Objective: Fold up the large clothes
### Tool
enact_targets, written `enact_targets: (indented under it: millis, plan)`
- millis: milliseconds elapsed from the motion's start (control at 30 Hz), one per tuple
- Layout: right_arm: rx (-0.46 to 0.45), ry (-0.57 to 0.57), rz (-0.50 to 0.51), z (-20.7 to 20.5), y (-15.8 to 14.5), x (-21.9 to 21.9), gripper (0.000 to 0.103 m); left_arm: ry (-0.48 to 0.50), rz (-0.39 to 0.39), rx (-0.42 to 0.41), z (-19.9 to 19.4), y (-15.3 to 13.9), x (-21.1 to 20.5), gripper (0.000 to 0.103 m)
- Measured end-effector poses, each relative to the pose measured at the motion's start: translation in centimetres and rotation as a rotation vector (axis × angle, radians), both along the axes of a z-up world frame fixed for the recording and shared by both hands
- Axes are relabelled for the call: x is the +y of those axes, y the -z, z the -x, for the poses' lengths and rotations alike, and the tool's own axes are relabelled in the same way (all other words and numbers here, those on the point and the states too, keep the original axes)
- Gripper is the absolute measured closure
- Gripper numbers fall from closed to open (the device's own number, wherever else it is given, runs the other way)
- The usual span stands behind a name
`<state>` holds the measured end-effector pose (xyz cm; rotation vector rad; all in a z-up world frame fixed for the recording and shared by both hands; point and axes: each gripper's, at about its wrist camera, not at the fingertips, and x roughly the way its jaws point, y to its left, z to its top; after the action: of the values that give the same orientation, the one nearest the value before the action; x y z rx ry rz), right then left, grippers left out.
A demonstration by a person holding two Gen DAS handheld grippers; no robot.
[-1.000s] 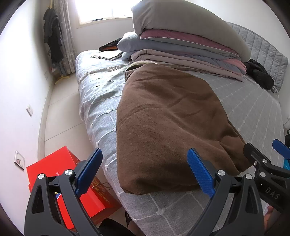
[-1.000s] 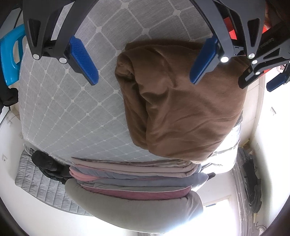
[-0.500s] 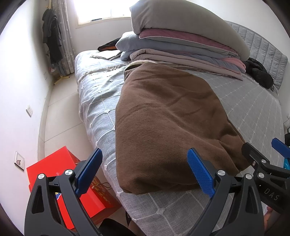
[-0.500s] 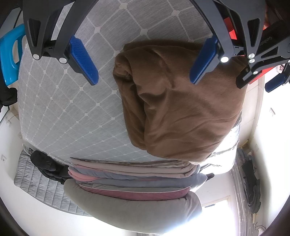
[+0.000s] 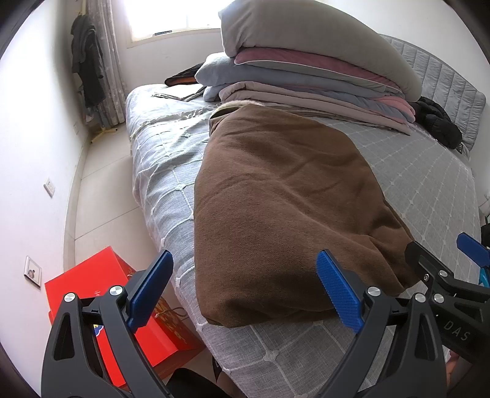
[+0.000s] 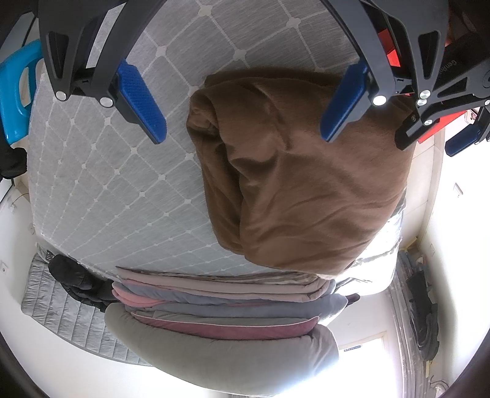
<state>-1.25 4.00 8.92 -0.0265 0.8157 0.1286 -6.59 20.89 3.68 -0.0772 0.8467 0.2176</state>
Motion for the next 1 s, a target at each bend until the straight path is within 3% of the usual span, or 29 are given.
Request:
enact_targets:
  millis: [1000]
  plan:
    - [0.006,0.003,-0.026,0.14,0.14,-0.42,0.006,0.015,-0.006,0.0,-0.2,0.02,-0.1,0.012]
